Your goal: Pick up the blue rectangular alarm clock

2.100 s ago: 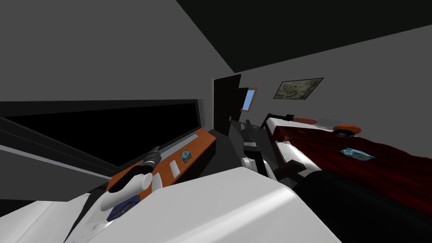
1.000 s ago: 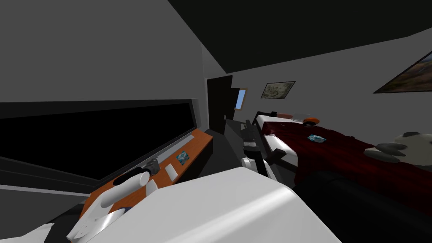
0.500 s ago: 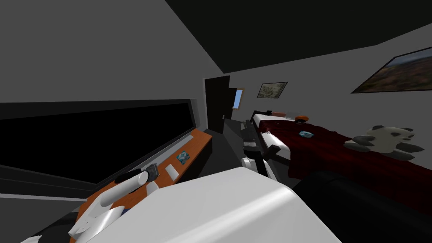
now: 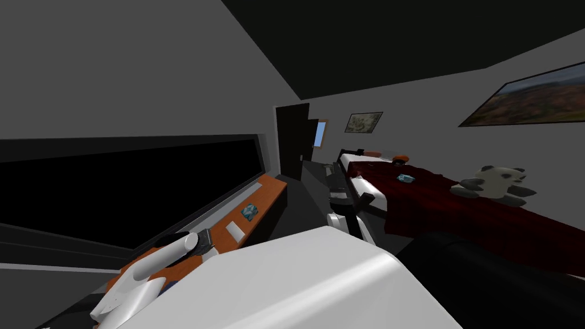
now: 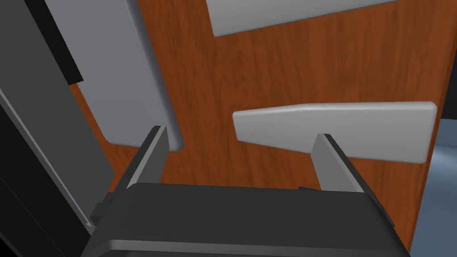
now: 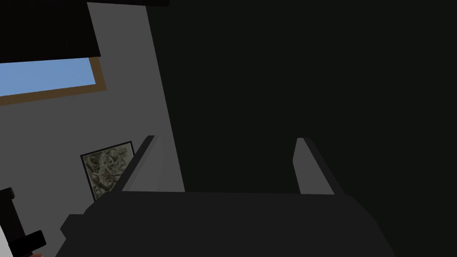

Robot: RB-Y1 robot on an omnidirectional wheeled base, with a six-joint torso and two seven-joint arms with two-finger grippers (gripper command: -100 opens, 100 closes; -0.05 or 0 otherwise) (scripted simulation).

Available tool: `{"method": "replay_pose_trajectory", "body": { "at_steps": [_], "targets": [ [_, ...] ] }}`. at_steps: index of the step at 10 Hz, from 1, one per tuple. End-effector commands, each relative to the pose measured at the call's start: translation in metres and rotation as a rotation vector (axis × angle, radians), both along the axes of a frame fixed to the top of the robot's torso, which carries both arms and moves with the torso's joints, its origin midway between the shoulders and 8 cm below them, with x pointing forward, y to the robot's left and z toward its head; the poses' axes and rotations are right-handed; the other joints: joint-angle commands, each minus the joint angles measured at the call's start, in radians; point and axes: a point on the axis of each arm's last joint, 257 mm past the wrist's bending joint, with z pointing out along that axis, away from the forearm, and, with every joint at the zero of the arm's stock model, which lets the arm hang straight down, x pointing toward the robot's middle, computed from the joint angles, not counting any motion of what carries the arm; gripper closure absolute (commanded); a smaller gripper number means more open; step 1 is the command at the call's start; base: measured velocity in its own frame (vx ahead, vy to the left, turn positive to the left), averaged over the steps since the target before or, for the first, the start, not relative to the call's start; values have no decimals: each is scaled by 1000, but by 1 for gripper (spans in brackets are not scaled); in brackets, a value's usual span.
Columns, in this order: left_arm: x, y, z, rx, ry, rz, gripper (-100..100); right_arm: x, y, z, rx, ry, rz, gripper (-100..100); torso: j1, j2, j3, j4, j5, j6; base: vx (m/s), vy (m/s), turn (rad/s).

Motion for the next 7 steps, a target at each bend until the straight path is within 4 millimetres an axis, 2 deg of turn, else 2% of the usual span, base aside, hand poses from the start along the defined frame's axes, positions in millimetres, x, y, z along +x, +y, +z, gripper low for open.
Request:
{"method": "replay_pose_trajectory", "body": {
  "at_steps": [1,2,7],
  "targets": [
    [-15,0,-12,-39,63,22,-100,0,0,0,0,0,0,0,0,0,0,0,0,0,-49,63,-78],
    [-16,-1,-13,-42,69,22,-100,0,0,0,0,0,0,0,0,0,0,0,0,0,-44,52,-32],
    [-58,1,-36,-145,242,82,-100,0,0,0,0,0,0,0,1,1,1,0,0,0,-60,75,-43]
  ]
}}
